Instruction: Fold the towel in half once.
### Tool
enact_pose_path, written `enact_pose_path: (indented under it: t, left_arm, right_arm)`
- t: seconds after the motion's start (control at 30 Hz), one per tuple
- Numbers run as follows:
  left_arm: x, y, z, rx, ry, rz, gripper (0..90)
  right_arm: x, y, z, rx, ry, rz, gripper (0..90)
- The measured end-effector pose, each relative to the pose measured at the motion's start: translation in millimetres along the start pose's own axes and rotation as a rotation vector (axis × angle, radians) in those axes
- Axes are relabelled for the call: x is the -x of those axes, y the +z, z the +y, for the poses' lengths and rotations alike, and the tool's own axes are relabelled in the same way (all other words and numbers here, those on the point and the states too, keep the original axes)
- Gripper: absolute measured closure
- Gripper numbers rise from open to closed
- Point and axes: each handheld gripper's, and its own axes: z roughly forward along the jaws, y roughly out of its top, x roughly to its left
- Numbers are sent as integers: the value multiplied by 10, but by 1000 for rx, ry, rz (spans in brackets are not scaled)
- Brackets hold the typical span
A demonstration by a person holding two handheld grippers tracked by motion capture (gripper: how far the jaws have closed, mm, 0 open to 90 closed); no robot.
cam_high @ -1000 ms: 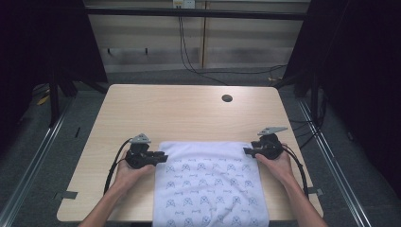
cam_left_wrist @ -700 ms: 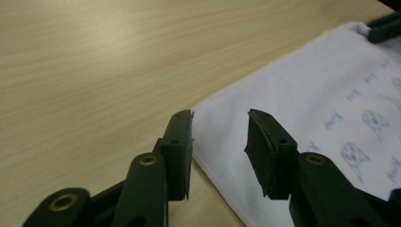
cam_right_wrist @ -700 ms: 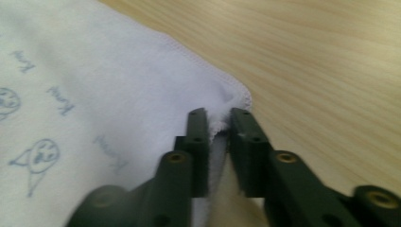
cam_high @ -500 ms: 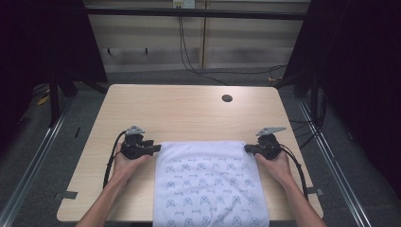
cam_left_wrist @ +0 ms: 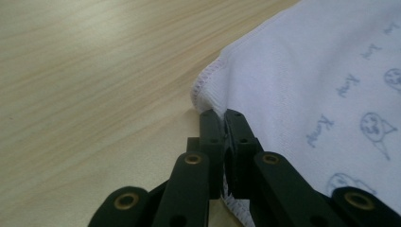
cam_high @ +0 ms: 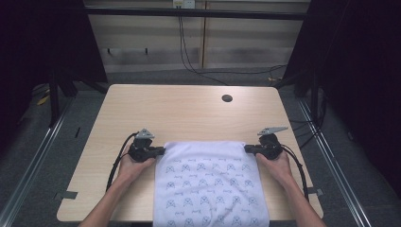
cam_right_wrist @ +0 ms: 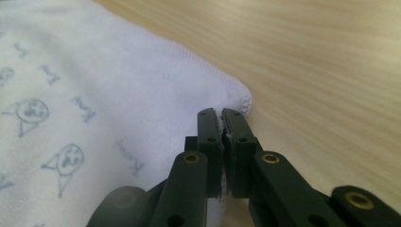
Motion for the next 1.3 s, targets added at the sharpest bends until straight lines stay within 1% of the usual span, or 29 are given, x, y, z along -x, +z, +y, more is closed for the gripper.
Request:
enact_pose_path:
  t: [0.03,0.07,0.1,0.13,0.17,0.2,0.23,0.27,0.3,0.33,0.37,0.4,0.47,0.53,0.57,0.63,0.67,0.77,0.83,0.9,1.0,1.03,1.07,1.1,1.13,1.17,1.2,1.27,1.3]
  left_arm:
    - [0,0,0,0,0,0,878]
    - [-22,-32,0,24,-26,-32,878]
    - [-51,-94,17,61,-56,-69,878]
    - [-64,-137,36,84,-74,-95,877]
    - [-67,-196,70,107,-88,-121,877]
    - [-49,-253,108,131,-90,-133,877]
    - [-32,-307,145,156,-84,-140,877]
    - [-17,-357,189,176,-80,-141,877]
    - [-8,-380,215,178,-68,-131,877]
    - [3,-401,252,178,-49,-109,877]
    - [-5,-436,346,182,-44,-102,876]
    - [-5,-436,346,182,-44,-102,877]
    - [-25,-469,433,176,-30,-84,877]
    - [-59,-525,544,196,-32,-72,877]
    - [-86,-574,621,213,-25,-59,877]
    - [-134,-649,737,244,-32,-51,877]
    - [-163,-709,819,268,-38,-35,877]
    - [-229,-842,999,327,-48,-27,877]
    - [-249,-883,1075,359,-56,-24,878]
    - [-258,-919,1150,383,-50,-24,878]
    - [-277,-1006,1296,415,-51,-10,878]
    - [-277,-1051,1372,427,-41,9,878]
    - [-268,-1075,1420,438,-42,17,878]
    - [-258,-1104,1482,441,-33,19,878]
    - [-232,-1124,1533,441,-16,24,878]
    - [-203,-1140,1575,440,5,29,878]
    - [-177,-1153,1595,441,11,18,878]
    - [-121,-1168,1591,435,40,28,878]
    - [-91,-1174,1545,429,39,8,878]
  right_arm:
    - [0,0,0,0,0,0,870]
    - [-1,-38,18,20,7,-3,873]
    - [4,-89,42,45,19,8,875]
    - [12,-161,74,82,38,36,875]
    - [15,-203,96,97,44,55,875]
    - [16,-250,129,112,44,80,878]
    - [16,-294,162,126,46,95,878]
    - [30,-370,249,160,58,123,879]
    - [34,-385,282,170,57,125,879]
    - [34,-385,282,170,57,125,879]
    - [33,-409,373,185,57,123,880]
    - [33,-409,373,185,57,123,880]
    - [10,-440,498,188,42,116,881]
    - [4,-473,601,198,30,99,881]
    - [7,-500,665,208,28,92,882]
    - [23,-567,807,230,22,70,882]
    - [39,-603,882,242,21,63,882]
    - [91,-731,1123,283,17,28,882]
    - [114,-787,1250,303,16,9,882]
    - [123,-853,1388,332,3,0,883]
    - [141,-949,1544,356,-3,-20,883]
    - [141,-992,1603,364,-8,-32,883]
    - [138,-1042,1670,374,-13,-39,883]
    - [130,-1061,1713,368,-24,-51,883]
    - [116,-1087,1767,361,-38,-65,883]
    - [101,-1116,1815,368,-44,-67,883]
    - [81,-1150,1854,377,-49,-64,884]
    - [39,-1217,1885,422,-45,-31,884]
    - [25,-1226,1873,423,-43,-20,884]
